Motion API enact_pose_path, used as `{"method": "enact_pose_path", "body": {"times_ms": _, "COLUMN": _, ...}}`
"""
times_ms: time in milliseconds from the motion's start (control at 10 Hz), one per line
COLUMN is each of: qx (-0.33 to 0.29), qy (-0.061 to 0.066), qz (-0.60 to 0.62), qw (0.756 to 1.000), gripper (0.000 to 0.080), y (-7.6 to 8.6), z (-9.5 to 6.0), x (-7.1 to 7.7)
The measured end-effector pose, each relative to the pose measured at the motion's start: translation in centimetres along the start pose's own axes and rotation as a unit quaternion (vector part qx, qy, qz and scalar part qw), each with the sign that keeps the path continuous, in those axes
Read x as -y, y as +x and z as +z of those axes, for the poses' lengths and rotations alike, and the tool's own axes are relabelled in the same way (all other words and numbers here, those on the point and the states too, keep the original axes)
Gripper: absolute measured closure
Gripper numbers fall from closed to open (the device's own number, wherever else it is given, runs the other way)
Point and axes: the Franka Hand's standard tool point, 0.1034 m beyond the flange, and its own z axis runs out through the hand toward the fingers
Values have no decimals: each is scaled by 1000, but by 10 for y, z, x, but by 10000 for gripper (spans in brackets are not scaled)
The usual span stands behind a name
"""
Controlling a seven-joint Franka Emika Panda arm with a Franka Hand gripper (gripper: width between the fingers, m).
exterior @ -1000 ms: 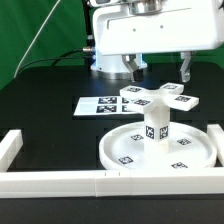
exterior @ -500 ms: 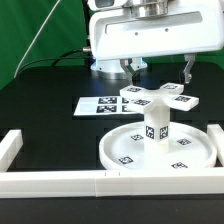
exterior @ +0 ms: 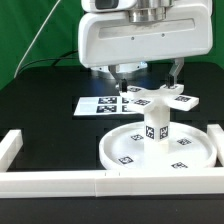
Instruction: Assemble round table
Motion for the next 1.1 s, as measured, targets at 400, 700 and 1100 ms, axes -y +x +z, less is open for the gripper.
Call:
{"method": "enact_pose_path", "body": {"times_ms": 400, "qx": 12, "qy": 8, "qz": 75, "qw": 997, "gripper": 150, "y": -5, "z": 6, "x": 8}}
{"method": "enact_pose_path", "body": {"times_ms": 700, "qx": 12, "qy": 8, "qz": 71, "qw": 997, "gripper": 150, "y": -3, "z": 8, "x": 26}}
{"method": "enact_pose_path", "body": {"times_ms": 1100, "qx": 15, "qy": 5, "qz": 72, "qw": 997, "gripper": 150, "y": -7, "z": 17, "x": 24}}
